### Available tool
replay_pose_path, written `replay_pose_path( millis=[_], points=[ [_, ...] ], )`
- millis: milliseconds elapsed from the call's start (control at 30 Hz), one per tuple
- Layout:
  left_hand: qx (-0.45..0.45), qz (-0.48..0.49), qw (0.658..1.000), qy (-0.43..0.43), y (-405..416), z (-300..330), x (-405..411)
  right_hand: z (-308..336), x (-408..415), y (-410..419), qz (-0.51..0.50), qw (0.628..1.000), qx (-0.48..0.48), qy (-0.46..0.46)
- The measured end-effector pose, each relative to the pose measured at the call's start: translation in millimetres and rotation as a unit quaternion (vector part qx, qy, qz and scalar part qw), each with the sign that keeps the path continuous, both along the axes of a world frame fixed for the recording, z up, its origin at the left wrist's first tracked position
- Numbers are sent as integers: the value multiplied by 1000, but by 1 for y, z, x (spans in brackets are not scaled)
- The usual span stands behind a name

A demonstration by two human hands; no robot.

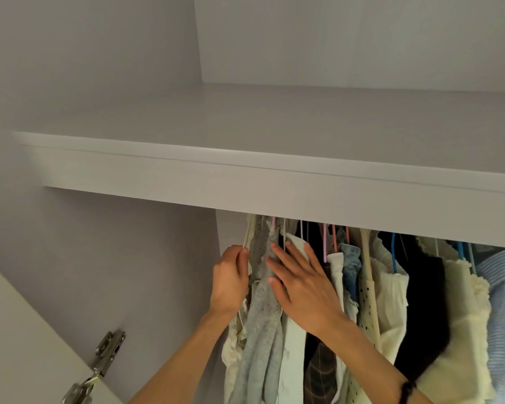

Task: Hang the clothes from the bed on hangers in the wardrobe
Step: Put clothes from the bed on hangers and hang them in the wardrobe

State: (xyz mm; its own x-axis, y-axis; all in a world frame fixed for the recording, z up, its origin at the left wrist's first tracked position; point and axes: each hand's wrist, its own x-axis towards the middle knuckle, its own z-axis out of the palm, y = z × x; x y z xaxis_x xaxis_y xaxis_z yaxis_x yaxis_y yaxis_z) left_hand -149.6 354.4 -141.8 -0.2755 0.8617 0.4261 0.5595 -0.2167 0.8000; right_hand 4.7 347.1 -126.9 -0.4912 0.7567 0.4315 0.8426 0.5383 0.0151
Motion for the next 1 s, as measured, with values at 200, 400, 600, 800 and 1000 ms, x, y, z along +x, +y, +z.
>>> replay_pose_path(
  millis=[200, 400, 600, 800, 1000],
  points=[
    [59, 14, 998, -3, -6, 16, -10, -3, 2, 1, 11, 1000, -7, 7],
    [75, 21, 996, 32, -40, 9, -22, 4, -5, 1, 32, 995, -44, 83],
    [66, 36, 994, 84, -88, -13, -14, 50, -52, -10, 39, 855, -279, 436],
    [65, 76, 984, 149, -124, -18, -21, 78, -85, -10, 36, 574, -497, 650],
    [55, 58, 970, 229, -163, -24, -22, 66, -96, -41, 25, 557, -563, 610]
  ],
)
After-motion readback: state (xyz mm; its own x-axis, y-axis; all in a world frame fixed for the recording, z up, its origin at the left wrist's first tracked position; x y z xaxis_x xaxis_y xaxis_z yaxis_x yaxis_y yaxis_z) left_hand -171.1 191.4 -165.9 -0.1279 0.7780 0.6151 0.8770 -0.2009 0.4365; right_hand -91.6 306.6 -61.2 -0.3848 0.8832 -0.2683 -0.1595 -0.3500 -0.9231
